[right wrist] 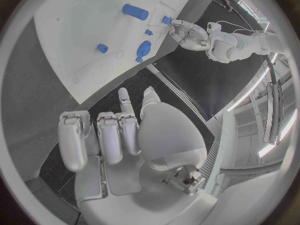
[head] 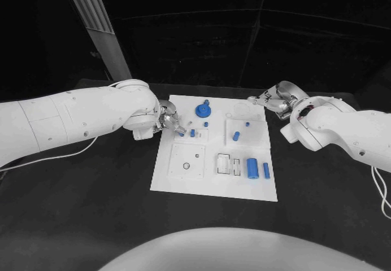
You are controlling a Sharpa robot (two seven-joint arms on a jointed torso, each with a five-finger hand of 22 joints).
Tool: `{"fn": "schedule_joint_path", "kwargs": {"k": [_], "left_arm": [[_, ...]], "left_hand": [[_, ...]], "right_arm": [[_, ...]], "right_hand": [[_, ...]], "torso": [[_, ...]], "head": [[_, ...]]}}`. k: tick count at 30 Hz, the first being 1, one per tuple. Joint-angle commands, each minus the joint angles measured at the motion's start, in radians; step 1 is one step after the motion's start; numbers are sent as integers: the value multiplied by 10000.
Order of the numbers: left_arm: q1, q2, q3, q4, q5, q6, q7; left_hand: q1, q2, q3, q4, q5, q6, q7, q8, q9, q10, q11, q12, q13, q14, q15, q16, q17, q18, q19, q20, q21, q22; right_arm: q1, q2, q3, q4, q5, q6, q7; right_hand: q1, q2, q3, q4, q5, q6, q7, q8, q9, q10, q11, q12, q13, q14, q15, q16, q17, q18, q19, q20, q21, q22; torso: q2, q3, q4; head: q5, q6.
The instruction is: Assemble the parts on the task board
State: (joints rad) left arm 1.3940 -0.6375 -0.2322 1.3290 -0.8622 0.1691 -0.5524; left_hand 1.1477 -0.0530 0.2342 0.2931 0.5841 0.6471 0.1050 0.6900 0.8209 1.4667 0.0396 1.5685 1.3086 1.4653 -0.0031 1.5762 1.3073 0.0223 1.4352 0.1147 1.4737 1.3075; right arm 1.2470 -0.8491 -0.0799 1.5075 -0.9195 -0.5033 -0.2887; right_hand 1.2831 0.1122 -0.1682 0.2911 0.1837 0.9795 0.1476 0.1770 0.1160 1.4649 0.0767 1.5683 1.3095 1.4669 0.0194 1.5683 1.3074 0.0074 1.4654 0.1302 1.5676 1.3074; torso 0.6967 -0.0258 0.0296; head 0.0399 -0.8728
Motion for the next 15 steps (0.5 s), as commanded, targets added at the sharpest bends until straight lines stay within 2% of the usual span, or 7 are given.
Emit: {"fn": "schedule_joint_path", "kwargs": {"k": [1,9,15], "left_arm": [[-20,4,-22,13,-11,206,42],[-21,-22,-22,32,-11,168,60],[-21,-62,-22,62,-11,-33,152]], "left_hand": [[-351,-10,-286,8,59,83,13,-60,-61,1041,70,23,2622,1055,66,-54,2635,164,-23,39,-20,2120],[-1247,-84,-991,15,68,158,25,-102,-188,1041,86,23,2622,1055,86,-54,2635,148,40,64,26,2143],[-1910,-144,-1509,16,-175,240,7,0,-171,1041,73,23,2622,1055,79,-54,2635,105,203,67,144,2202]], "right_arm": [[15,-6,5,20,0,-43,79],[14,-15,5,25,0,-44,71],[14,-15,5,27,0,-38,72]], "right_hand": [[38,52,-75,-5,29,-55,-2,47,13,1059,-23,25,2613,1039,-43,25,2634,-74,1054,-54,32,2634],[42,57,-78,-6,33,-58,-2,47,13,1059,-23,25,2613,1039,-43,25,2634,-74,1054,-54,32,2634],[42,57,-78,-6,33,-58,-2,47,13,1059,-23,25,2613,1039,-43,25,2634,-74,1054,-54,32,2634]], "torso": [[-3,2,0],[2,0,5],[4,-2,0]], "head": [[-19,2],[-44,2],[-46,2]]}}
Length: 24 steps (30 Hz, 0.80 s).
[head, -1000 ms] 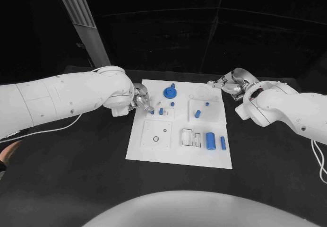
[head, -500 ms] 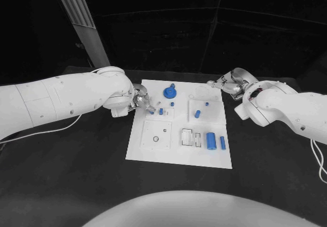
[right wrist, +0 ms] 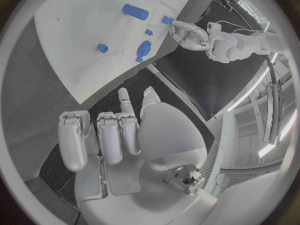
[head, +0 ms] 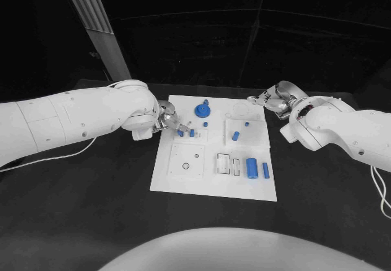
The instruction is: Assemble the parts on the task board
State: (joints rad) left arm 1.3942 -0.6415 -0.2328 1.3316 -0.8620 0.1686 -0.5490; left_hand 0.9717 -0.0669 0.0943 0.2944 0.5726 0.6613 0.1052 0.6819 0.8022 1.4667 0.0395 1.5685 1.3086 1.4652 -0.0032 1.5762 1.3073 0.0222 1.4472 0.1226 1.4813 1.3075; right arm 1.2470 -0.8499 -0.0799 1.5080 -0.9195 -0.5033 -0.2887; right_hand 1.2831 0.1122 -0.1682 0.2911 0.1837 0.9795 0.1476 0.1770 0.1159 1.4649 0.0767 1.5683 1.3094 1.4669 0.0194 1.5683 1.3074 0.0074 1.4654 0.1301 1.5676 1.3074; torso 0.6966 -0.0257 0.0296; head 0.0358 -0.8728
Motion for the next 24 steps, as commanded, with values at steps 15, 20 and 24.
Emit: {"fn": "schedule_joint_path", "kwargs": {"k": [15,20,24], "left_arm": [[-23,-126,-16,107,-12,-312,387],[-23,-111,-16,104,-12,-357,434],[-23,-105,-16,105,-12,-366,439]], "left_hand": [[-852,196,-694,-7,-1019,176,-25,299,148,1041,45,23,2622,1056,57,-54,2635,55,272,-29,206,2269],[-844,245,-703,-8,-1042,198,-33,326,165,1041,38,23,2622,1056,53,-54,2635,40,327,-30,246,2290],[-814,284,-708,-13,-1051,219,-44,354,182,1041,30,23,2622,1056,47,-54,2635,28,369,-33,277,2306]], "right_arm": [[14,13,4,0,0,-29,74],[14,22,4,-4,0,-21,68],[14,24,4,-6,0,-18,68]], "right_hand": [[42,57,-78,-6,33,-58,-2,47,13,1059,-23,25,2613,1039,-42,24,2634,-74,1054,-53,32,2634],[42,57,-78,-6,33,-58,-2,47,13,1059,-23,25,2613,1039,-42,24,2634,-74,1054,-53,32,2634],[42,57,-78,-6,33,-58,-2,47,13,1059,-23,25,2613,1039,-42,24,2634,-74,1054,-53,32,2634]], "torso": [[3,-4,0],[-1,0,-1],[-1,-2,1]], "head": [[-28,2],[-15,2],[-35,2]]}}
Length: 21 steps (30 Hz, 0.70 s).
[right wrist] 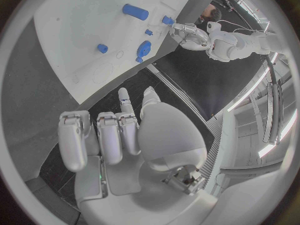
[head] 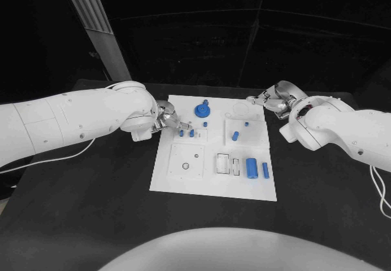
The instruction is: Assemble the parts on the task board
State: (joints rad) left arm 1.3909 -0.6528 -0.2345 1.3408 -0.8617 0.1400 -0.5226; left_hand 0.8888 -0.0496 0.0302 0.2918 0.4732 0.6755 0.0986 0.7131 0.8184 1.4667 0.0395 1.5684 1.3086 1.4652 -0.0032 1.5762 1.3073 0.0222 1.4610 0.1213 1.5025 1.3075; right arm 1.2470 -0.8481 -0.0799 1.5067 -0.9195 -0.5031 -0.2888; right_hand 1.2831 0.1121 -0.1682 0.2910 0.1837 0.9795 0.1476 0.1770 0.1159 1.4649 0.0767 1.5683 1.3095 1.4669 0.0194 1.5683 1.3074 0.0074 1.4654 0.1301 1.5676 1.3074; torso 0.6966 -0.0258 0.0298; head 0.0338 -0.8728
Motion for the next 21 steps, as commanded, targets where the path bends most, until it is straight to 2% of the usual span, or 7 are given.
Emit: {"fn": "schedule_joint_path", "kwargs": {"k": [1,16,18,21], "left_arm": [[10,8,1,15,-15,-83,177],[10,-2,1,44,-35,-288,219],[10,-44,1,86,-210,-522,369],[13,-213,2,250,-548,-1162,885]], "left_hand": [[45,137,-77,11,-60,100,10,79,44,1041,21,23,2622,1056,41,-54,2635,21,256,-24,83,2314],[209,203,-91,2,-60,120,-24,181,128,1041,-12,23,2622,1056,17,-54,2635,15,278,-39,99,2322],[232,199,-101,1,-63,116,-27,193,139,1041,-15,23,2622,1056,13,-54,2635,11,295,-42,112,2328],[168,22,-309,17,-89,104,-36,269,210,1041,-25,23,2622,1056,-4,-54,2635,-8,361,-60,160,2352]], "right_arm": [[14,6,5,7,0,-19,69],[13,12,5,7,0,-16,78],[13,9,5,10,0,-23,83],[12,4,5,8,0,-28,90]], "right_hand": [[42,57,-78,-6,33,-58,-2,47,14,1059,-23,25,2613,1039,-42,24,2634,-74,1054,-54,32,2634],[42,57,-78,-6,33,-58,-2,47,14,1059,-23,25,2613,1039,-42,24,2634,-74,1054,-54,32,2634],[42,57,-78,-6,33,-58,-2,47,14,1059,-23,25,2613,1039,-42,24,2634,-74,1054,-54,32,2634],[42,57,-78,-6,33,-58,-2,47,14,1059,-23,25,2613,1039,-42,24,2634,-74,1054,-54,32,2634]], "torso": [[-1,-1,-1],[-2,-2,-1],[-2,-1,-2],[-8,-4,0]], "head": [[-25,2],[-24,2],[-6,14],[-37,39]]}}
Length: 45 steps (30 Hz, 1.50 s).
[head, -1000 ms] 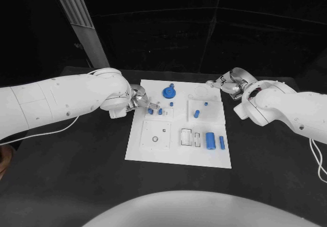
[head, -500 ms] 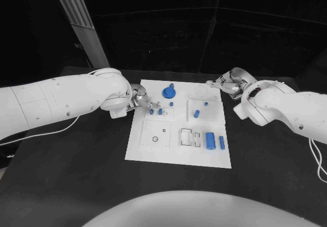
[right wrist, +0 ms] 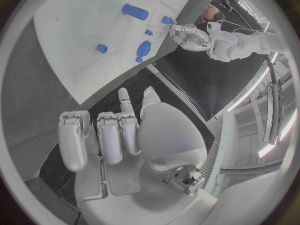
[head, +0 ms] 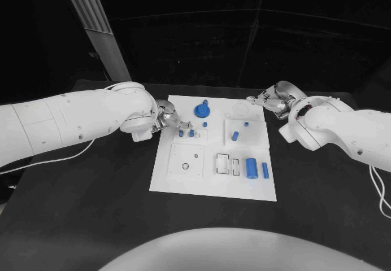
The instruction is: Assemble the parts on the task board
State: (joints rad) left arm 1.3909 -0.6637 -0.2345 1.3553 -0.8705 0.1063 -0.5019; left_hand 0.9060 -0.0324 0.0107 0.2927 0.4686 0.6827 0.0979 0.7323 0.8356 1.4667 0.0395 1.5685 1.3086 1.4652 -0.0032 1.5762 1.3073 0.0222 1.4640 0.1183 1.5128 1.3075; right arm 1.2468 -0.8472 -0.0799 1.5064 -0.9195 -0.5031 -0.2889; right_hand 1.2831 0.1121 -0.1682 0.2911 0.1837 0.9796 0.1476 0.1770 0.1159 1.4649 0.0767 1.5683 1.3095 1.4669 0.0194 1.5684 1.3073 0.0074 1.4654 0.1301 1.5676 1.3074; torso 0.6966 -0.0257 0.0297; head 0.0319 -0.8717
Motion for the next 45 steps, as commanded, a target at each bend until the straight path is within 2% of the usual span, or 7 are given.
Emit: {"fn": "schedule_joint_path", "kwargs": {"k": [1,11,15,19,31,38,45], "left_arm": [[16,-148,2,145,-501,-967,803],[216,-621,5,513,131,-5581,6146],[228,-514,5,350,1472,-6381,8231],[191,-327,4,75,2372,-6497,9695],[-55,393,3,-1342,-1164,-5204,10525],[-249,841,3,-1932,-4523,-4498,10316],[-452,1171,4,-2182,-5696,-3992,10046]], "left_hand": [[-32,-198,-177,11,-49,37,-33,109,64,1041,-30,23,2622,1056,-9,-54,2635,-18,369,-34,84,2366],[979,-451,-482,26,-50,-244,10,-144,-160,845,-9,-116,2446,1056,2,-54,2635,-3,308,-50,44,2344],[2040,-349,-458,-72,-58,-255,164,-721,-906,-5207,155,-5420,-2920,1056,125,-54,2635,26,170,30,-47,2302],[3484,-441,-197,-40,-37,-519,506,-1694,-1977,-6823,515,-8425,-5442,1056,388,-54,2635,6,203,209,-12,2323],[6290,-797,-67,-82,-2543,1124,719,-4558,-5354,-5962,780,-11841,-10396,1056,594,-54,2635,-222,1068,438,580,2633],[7123,-744,288,-73,-3977,2094,508,-5282,-6147,-5210,627,-12621,-11632,1056,420,-54,2635,-222,1068,288,580,2633],[7608,-668,542,-58,-4139,2463,413,-5619,-6497,-4986,628,-12977,-12184,1056,445,-54,2635,-222,1068,264,580,2633]], "right_arm": [[13,-3,5,8,0,-29,92],[-10,-3,5,4,0,-219,239],[-13,0,5,10,5,-423,454],[-15,-5,5,32,11,-714,809],[-16,-3,5,43,8,-1041,1312],[-16,12,5,35,8,-1003,1287],[-17,26,5,27,8,-1014,1288]], "right_hand": [[42,57,-78,-6,33,-59,-2,48,14,1059,-23,25,2613,1039,-42,24,2635,-74,1054,-54,32,2634],[63,78,-96,-7,46,-67,0,53,14,1059,-21,25,2613,1039,-40,24,2635,-74,1054,-53,32,2634],[91,90,-106,-13,85,-56,-5,67,18,1059,-23,25,2613,1039,-40,24,2635,-74,1054,-52,32,2634],[112,95,-112,-18,111,-52,-6,74,20,1059,-24,25,2613,1039,-41,24,2635,-74,1054,-52,32,2634],[127,97,-118,-20,122,-55,-6,76,20,1059,-24,25,2613,1039,-41,24,2635,-74,1054,-52,32,2634],[127,97,-118,-20,122,-55,-6,76,20,1059,-24,25,2613,1039,-41,24,2635,-74,1054,-52,32,2634],[130,97,-125,-17,121,-59,-5,75,20,1059,-24,25,2613,1039,-41,24,2635,-74,1054,-52,32,2634]], "torso": [[-11,-4,2],[-6,0,-3],[9,-3,-9],[13,-1,-18],[1,-5,1],[8,-4,-6],[8,-1,-9]], "head": [[-20,27],[-56,116],[-35,167],[-48,258],[-107,315],[-133,359],[-172,411]]}}
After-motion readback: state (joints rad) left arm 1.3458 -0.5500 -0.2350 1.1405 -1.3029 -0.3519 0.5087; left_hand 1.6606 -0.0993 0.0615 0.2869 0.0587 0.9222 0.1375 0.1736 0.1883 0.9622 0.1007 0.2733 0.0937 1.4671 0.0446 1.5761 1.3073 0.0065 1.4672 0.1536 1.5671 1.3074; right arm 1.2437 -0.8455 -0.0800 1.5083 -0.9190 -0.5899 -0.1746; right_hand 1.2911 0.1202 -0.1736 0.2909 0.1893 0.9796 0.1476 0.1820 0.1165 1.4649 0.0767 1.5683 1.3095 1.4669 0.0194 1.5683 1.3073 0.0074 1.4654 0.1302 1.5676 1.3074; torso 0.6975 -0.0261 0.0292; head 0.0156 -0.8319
